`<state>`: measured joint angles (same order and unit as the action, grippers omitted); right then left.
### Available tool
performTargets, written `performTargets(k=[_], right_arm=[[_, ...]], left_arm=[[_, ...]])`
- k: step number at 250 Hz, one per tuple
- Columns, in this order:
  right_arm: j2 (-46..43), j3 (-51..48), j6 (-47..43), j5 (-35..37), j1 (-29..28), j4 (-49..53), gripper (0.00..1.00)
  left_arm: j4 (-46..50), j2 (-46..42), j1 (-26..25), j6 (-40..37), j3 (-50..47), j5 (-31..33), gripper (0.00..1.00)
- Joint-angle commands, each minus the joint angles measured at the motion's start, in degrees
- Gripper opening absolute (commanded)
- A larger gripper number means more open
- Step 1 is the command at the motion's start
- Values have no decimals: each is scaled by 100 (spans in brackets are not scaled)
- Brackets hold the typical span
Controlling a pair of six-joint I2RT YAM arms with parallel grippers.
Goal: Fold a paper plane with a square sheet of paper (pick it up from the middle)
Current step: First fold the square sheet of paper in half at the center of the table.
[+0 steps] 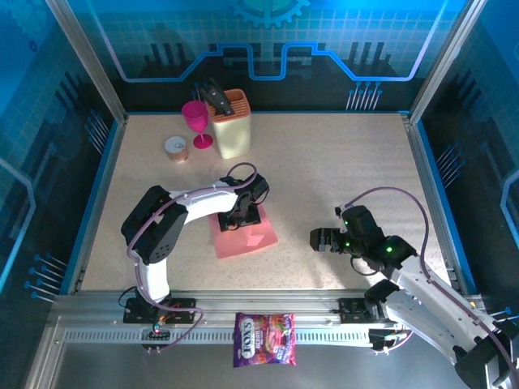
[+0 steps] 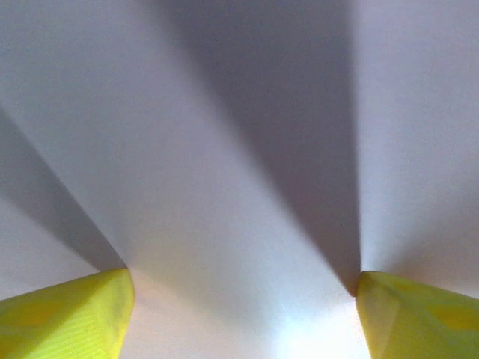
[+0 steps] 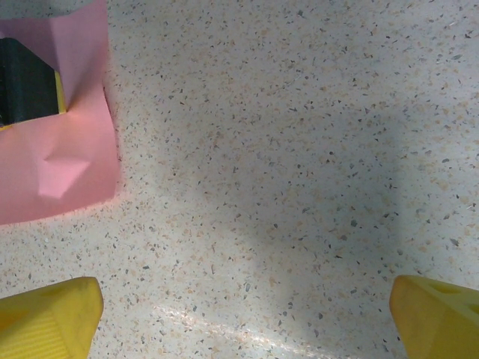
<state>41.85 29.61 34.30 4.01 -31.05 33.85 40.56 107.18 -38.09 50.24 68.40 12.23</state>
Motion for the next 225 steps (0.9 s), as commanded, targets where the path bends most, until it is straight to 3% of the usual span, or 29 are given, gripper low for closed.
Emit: performTargets(k=[1,77,225], right_arm=[[-24,1,6,-66,81,59,99],[85,18,25,-134,81,-36,99],[136,107,-43,-117,99,24,99]], left_arm=[[379,-364,-100,-189,115,307,84],[558,-575,-384,-35,61,248,90],[167,-358,-384,-327,-497,279,94]])
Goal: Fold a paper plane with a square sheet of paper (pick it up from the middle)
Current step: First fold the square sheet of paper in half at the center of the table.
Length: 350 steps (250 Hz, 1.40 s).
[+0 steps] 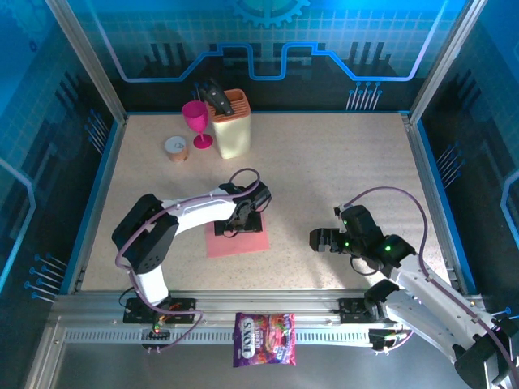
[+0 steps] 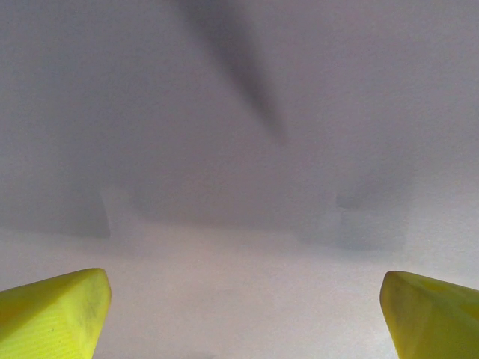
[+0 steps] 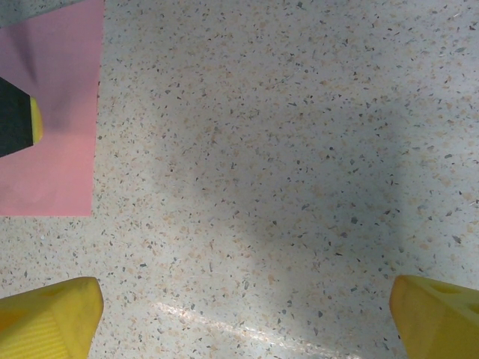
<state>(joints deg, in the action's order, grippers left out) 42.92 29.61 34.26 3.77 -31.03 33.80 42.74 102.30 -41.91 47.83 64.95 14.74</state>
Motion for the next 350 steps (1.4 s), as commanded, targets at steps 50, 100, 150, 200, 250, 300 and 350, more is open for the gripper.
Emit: performTargets(k=[50,100,150,200,250,300,350], right_arm=[[-19,106,-42,-61,103,91,99],[-57,124,-51,-35,111,153,99],[-67,133,-51,-31,115,171,99],[-44,126,-51,-44,120,152,99],[-43,124,-47,-37,119,153,99],[-38,127,-33,-48,132,140,99],[5,141,-55,-29,149,140,99]], left_arm=[[-213,176,1,-72,-365,54,94],[-458,144,3,-45,-614,49,89],[-574,-145,-1,-57,-839,91,78],[-539,-486,-1,-135,-891,195,67],[-433,-842,-27,-308,-733,308,54],[-460,-1352,-72,-555,-576,336,37],[-720,-1956,-244,-678,-493,221,34]])
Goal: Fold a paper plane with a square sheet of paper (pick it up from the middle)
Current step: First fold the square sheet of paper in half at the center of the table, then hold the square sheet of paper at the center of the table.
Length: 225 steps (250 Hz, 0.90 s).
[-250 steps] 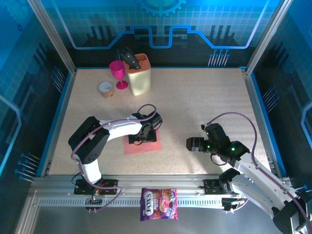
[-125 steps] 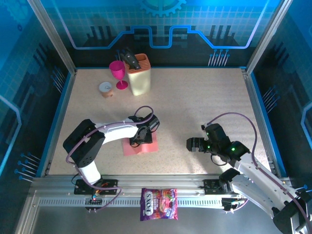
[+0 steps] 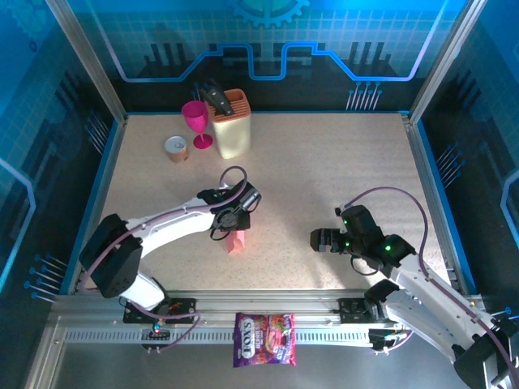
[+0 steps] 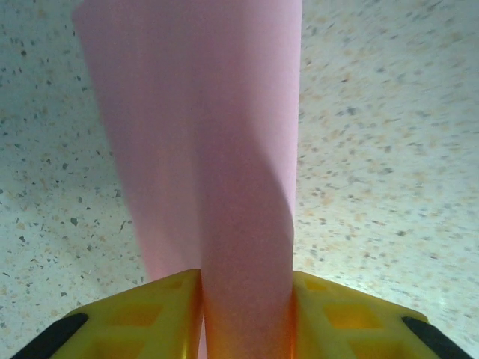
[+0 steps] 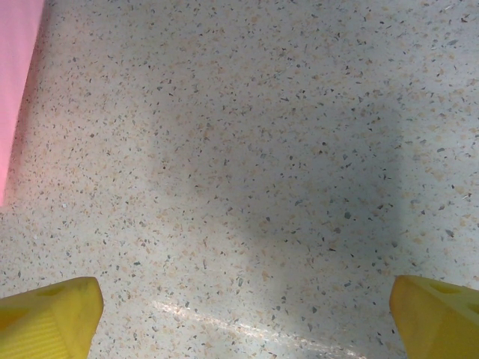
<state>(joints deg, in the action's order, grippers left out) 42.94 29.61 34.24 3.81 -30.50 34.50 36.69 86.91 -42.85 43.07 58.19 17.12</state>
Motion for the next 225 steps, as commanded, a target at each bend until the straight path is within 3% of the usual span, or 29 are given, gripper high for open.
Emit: performTargets(k=[1,51,109,168,225], right_arm=[[-1,142,-55,-36,97,72,99],[91,286,-157,-47,283,135,99],[32,414,-241,-242,756,324,99],[-12,441,-199,-508,1108,483,99],[81,410,-135,-723,1125,471,99]], left_arm=[[-130,-432,-152,-202,183,-21,34],[-1364,-969,-418,-18,-25,-824,35],[-3662,-746,-854,736,-916,-1376,36],[-5037,-287,-1184,1213,-1880,-429,37],[-5013,-131,-1196,1448,-2409,444,37]])
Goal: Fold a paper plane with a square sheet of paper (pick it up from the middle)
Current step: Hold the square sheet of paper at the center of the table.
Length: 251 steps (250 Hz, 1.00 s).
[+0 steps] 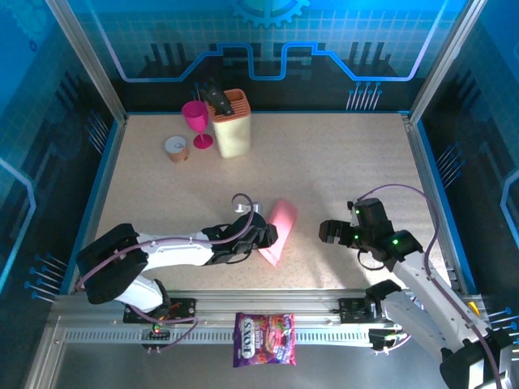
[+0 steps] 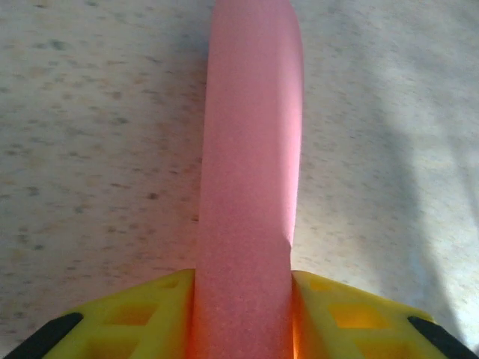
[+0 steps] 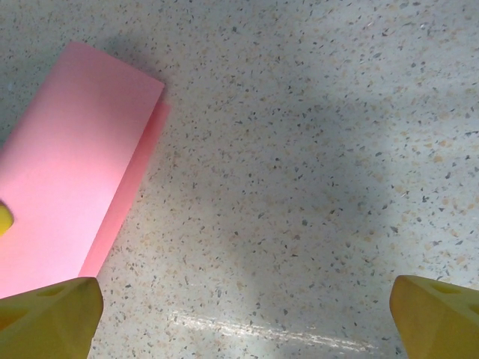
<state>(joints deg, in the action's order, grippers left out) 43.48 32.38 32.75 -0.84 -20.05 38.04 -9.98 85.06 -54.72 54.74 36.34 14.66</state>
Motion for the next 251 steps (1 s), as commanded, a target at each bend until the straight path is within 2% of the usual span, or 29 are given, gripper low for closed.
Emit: performTargets(k=[1,60,109,140,191,251], right_arm=[[32,130,13,-267,76,112,99],[562,94,80,-759,81,-339,99],[1178,131,309,-1331,80,-968,100],[1579,190,471,-1570,72,-1326,96],[1942,231,660,-1682,-12,-1662,93],[2093,234,733,-1575,-207,-1739,93]], left_arm=[[-347,59,-11,286,-232,707,38],[-263,165,-134,533,-449,1184,40],[-120,371,-256,664,-446,1327,49],[53,274,-267,647,-485,1408,53],[475,-105,-259,56,-391,1539,64],[853,-204,-142,-853,-164,1338,67]])
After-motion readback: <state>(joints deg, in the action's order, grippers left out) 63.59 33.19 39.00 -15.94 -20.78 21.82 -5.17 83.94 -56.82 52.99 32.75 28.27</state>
